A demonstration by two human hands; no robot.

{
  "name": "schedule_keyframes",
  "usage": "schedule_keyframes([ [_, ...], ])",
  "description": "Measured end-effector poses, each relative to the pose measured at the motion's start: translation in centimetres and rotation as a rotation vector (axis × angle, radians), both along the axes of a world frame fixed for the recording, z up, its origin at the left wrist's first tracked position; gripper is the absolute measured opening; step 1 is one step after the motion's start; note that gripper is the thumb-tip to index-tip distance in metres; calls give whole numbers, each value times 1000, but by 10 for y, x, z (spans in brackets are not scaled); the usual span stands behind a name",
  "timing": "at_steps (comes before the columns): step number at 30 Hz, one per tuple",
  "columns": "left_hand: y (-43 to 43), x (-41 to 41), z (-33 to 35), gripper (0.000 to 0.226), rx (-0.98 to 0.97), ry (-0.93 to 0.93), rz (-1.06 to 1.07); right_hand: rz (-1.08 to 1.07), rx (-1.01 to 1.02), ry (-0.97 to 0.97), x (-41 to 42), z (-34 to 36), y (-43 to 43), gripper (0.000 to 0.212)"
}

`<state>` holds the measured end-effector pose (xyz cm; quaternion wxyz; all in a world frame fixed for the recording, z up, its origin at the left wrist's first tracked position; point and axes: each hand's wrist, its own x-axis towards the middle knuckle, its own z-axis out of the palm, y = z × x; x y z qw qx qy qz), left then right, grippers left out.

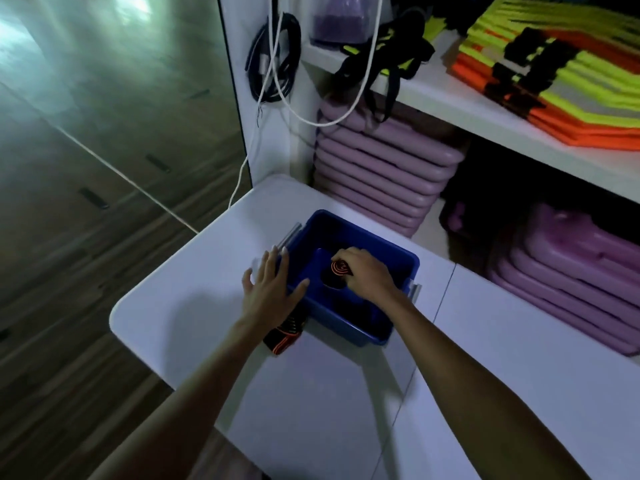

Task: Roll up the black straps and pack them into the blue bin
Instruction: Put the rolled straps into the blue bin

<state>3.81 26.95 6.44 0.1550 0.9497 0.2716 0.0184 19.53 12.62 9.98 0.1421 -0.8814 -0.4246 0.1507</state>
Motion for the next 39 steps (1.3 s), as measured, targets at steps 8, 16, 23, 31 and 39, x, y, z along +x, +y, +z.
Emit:
schedule_keyframes([
  [8, 0, 0, -6, 81, -51, -39, 19, 173, -172, -193, 28, -10, 59, 54],
  [16, 0, 2, -12, 79, -61, -66, 28, -107, -24, -54, 16, -37, 72, 45],
  [23, -2, 1, -9, 77, -79, -84, 27, -267, 150, 67, 13, -46, 72, 41],
  [31, -2, 1, -7, 72, -108, -110, 20, -302, 162, 219, 4, -44, 67, 45],
  [39, -2, 0, -6, 71, -122, -116, 34, -469, 173, 283, 4, -39, 81, 44],
])
